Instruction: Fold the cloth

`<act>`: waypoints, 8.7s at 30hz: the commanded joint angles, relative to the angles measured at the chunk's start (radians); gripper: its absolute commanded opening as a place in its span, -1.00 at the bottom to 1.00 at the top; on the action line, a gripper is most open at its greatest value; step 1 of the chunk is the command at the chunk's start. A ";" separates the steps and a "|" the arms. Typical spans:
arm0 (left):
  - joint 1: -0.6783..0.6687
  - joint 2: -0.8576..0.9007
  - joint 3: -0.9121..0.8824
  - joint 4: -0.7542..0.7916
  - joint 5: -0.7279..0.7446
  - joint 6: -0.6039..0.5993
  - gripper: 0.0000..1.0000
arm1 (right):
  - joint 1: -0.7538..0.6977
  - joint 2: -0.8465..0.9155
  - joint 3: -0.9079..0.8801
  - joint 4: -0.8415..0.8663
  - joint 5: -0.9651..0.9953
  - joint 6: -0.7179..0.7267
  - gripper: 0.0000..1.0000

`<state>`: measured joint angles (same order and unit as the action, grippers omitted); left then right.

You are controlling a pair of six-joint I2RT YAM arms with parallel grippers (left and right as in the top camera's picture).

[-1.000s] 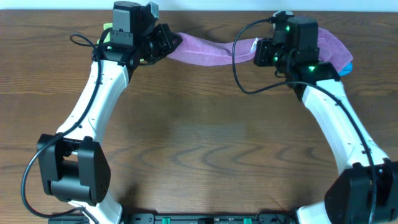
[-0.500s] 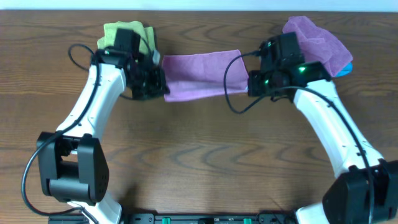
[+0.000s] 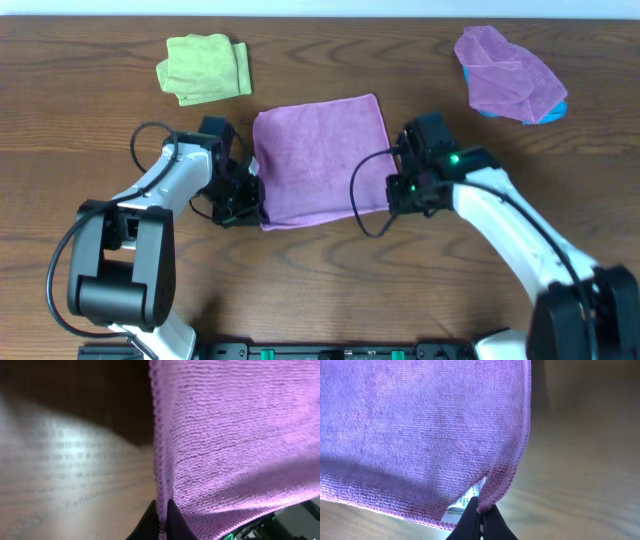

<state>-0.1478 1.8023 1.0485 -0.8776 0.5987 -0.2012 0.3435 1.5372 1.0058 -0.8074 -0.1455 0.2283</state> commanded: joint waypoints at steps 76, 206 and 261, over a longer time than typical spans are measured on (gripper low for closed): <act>0.026 0.163 0.114 1.058 -0.204 -0.397 0.68 | -0.010 0.341 0.218 0.693 0.254 -0.146 0.08; 0.049 0.311 0.331 0.769 -0.080 -0.097 -0.03 | -0.126 0.608 0.219 1.021 -0.024 0.093 -0.14; 0.157 0.240 0.331 0.351 -0.126 0.082 -0.88 | -0.033 0.415 0.218 0.522 -0.011 0.081 -0.97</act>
<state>0.0029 2.0716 1.3575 -0.5171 0.5369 -0.1513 0.2905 1.9682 1.2160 -0.2729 -0.2043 0.3248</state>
